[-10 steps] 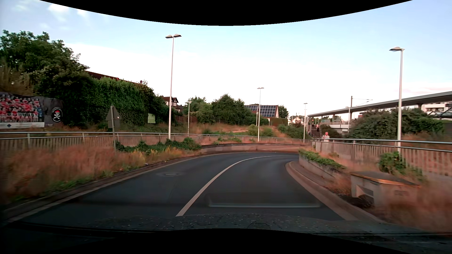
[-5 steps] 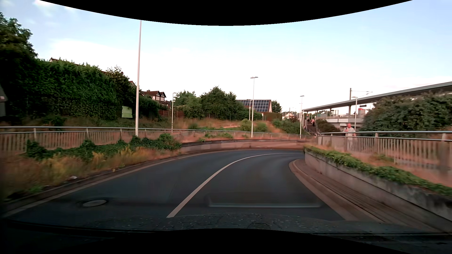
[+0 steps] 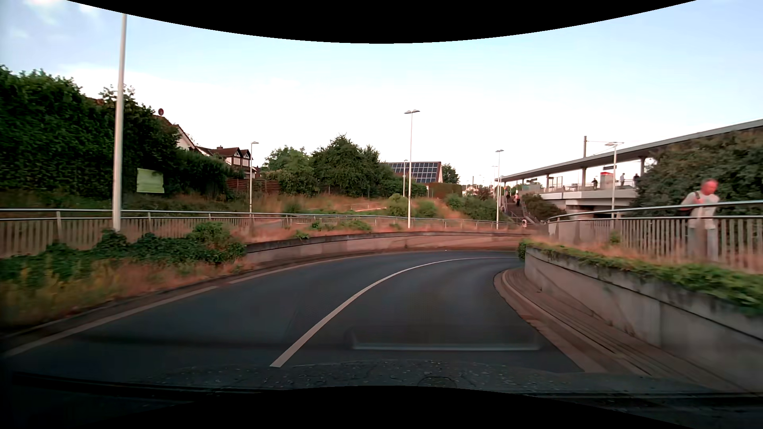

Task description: Follow the waypoints while adhering to traffic rules and regulations

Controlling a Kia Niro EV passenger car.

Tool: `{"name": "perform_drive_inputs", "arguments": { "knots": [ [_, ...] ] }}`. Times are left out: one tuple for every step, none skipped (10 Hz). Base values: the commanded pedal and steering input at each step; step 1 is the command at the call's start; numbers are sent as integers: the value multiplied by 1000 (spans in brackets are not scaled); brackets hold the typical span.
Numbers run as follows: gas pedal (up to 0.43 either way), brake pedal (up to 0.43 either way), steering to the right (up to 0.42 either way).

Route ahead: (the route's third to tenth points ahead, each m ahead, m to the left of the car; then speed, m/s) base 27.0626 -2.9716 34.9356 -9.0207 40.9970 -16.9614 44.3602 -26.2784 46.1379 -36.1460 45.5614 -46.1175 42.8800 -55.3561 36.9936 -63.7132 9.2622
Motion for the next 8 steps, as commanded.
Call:
{"name": "perform_drive_inputs", "arguments": {
  "knots": [
    [0,98,50],
    [0,110,54],
    [0,116,57],
    [0,122,59],
    [0,122,63],
    [0,122,67],
    [0,122,73],
    [0,134,75]
  ]
}}
